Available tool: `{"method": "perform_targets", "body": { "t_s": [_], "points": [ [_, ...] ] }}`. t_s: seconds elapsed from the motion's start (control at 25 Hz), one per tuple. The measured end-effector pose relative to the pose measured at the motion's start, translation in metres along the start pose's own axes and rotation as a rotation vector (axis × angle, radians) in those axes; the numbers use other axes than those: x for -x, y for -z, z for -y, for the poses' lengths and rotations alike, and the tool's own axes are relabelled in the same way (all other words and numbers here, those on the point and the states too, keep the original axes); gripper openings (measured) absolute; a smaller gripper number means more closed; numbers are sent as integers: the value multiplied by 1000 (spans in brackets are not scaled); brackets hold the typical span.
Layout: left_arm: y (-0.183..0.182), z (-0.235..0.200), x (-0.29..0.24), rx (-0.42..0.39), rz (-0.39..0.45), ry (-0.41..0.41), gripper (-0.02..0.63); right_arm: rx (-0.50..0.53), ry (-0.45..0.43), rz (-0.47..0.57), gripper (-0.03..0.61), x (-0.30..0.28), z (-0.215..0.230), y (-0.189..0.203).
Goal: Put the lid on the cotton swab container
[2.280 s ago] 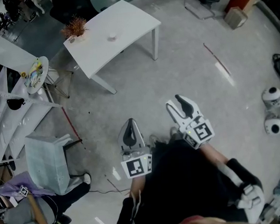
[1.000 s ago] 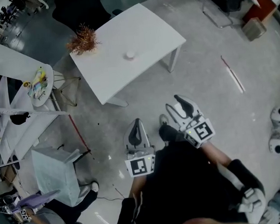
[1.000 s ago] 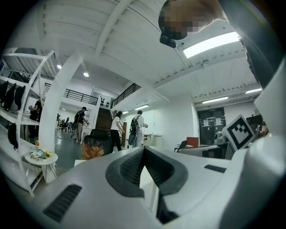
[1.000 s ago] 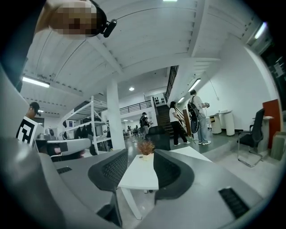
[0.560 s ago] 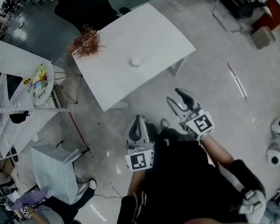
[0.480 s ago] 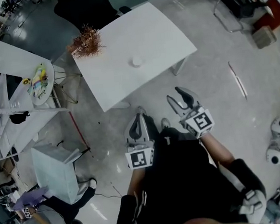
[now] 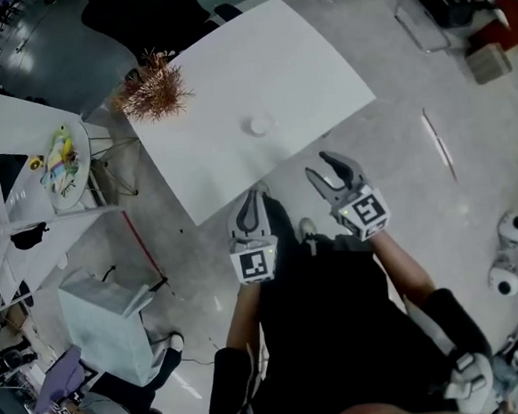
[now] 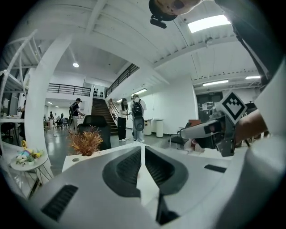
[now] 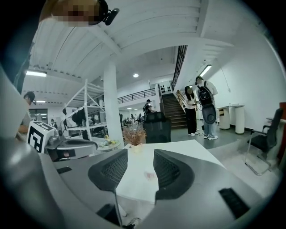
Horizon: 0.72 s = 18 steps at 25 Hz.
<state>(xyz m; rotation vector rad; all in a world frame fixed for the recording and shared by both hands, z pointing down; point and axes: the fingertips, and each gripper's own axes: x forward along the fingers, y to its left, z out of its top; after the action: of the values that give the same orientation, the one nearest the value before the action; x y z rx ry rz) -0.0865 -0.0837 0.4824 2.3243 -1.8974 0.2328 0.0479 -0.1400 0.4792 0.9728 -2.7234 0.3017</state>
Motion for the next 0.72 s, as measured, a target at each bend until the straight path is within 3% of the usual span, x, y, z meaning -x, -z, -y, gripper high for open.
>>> {"method": "perform_targets", "body": {
  "t_s": [0.12,0.24,0.4,0.72],
  "points": [
    [27,-12,-38,-15,-58,53,16,-19,0,-34,175,-25,18,9],
    [59,-20,-72,-38,-129,121,114,-35,0,-57,175,-50,31,17],
    [102,-27,-114,-100,-225,191,156,-43,0,-95,175,-81,47,32],
    [164,-30,-180,-150,-315,288,230,-47,-8,-172,175,-123,77,79]
  ]
}}
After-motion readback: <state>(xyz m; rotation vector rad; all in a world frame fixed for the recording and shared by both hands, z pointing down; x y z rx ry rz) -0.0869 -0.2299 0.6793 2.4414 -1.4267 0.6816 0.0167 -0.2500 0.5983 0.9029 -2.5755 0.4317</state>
